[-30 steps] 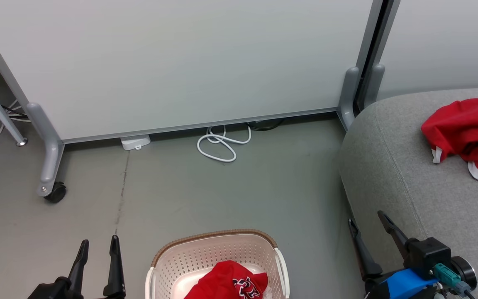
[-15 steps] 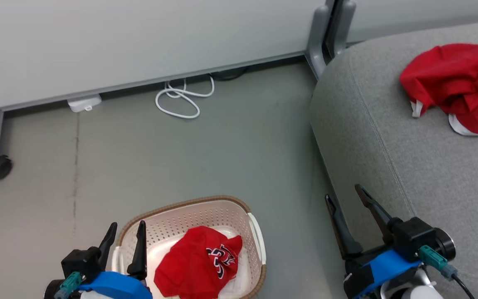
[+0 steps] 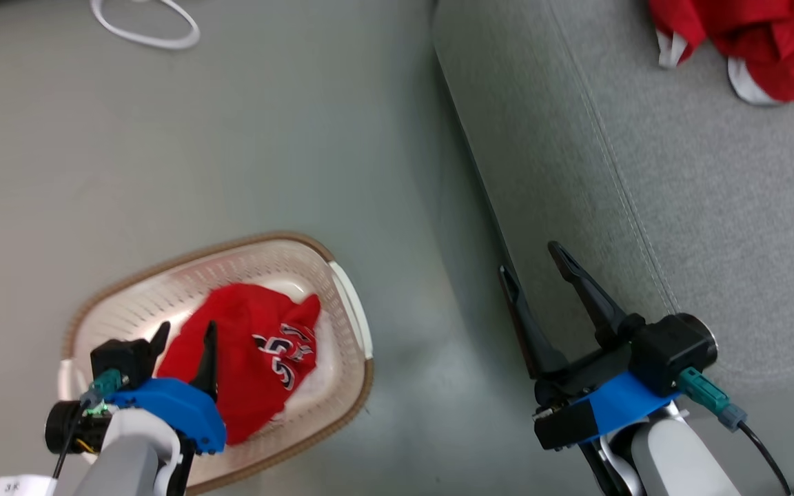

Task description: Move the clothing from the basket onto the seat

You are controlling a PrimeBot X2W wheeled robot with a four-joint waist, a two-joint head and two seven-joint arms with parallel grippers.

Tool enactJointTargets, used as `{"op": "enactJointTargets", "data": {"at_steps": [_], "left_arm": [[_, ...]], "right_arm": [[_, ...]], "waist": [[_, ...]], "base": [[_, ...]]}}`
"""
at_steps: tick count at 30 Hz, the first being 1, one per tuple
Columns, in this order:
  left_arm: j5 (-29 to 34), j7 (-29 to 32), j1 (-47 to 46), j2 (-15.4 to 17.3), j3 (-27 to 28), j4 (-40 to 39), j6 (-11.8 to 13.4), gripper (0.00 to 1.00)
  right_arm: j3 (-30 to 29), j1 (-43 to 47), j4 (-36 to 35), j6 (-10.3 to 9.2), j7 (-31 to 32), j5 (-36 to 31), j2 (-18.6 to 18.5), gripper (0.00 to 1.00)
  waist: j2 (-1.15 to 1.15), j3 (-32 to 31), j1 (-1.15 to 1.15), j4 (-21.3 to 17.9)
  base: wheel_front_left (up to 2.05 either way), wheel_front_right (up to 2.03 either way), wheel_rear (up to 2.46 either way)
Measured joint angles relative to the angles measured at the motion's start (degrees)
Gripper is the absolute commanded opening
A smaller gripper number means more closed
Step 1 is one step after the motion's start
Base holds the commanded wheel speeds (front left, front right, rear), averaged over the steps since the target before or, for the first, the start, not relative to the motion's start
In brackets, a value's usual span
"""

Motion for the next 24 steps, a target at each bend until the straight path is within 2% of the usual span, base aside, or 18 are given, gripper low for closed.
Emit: {"op": "enactJointTargets", "data": {"at_steps": [8, 13, 21, 24], "left_arm": [[-1.09, 0.44, -7.05, 1.34, -3.86, 4.36, 0.0, 1.0], [-2.52, 2.85, -10.18, -0.01, -6.21, 4.63, 0.0, 1.0], [-5.33, 8.39, -12.21, 1.3, -8.15, 5.12, -0.18, 1.0], [-5.31, 11.36, -12.65, 1.47, -8.54, 6.53, 0.96, 1.0]], "right_arm": [[2.46, -3.91, 0.33, -0.01, -2.03, 1.33, 0.0, 1.0], [3.35, -5.19, 1.01, -0.01, -2.76, 1.82, 0.01, 1.0], [4.79, -6.7, 2.09, 0.0, -3.5, 3.09, 0.02, 1.0], [5.03, -7.11, 2.37, 0.0, -3.75, 3.36, 0.02, 1.0]], "waist": [[0.0, 10.37, 0.0, -3.7], [0.0, 15.31, 0.0, -4.68], [0.0, 18.54, 0.0, -5.09], [0.0, 18.82, -0.01, -5.28]], "base": [[0.0, 0.0, 0.0], [0.0, 0.0, 0.0], [0.0, 0.0, 0.0], [0.0, 0.0, 0.0]]}}
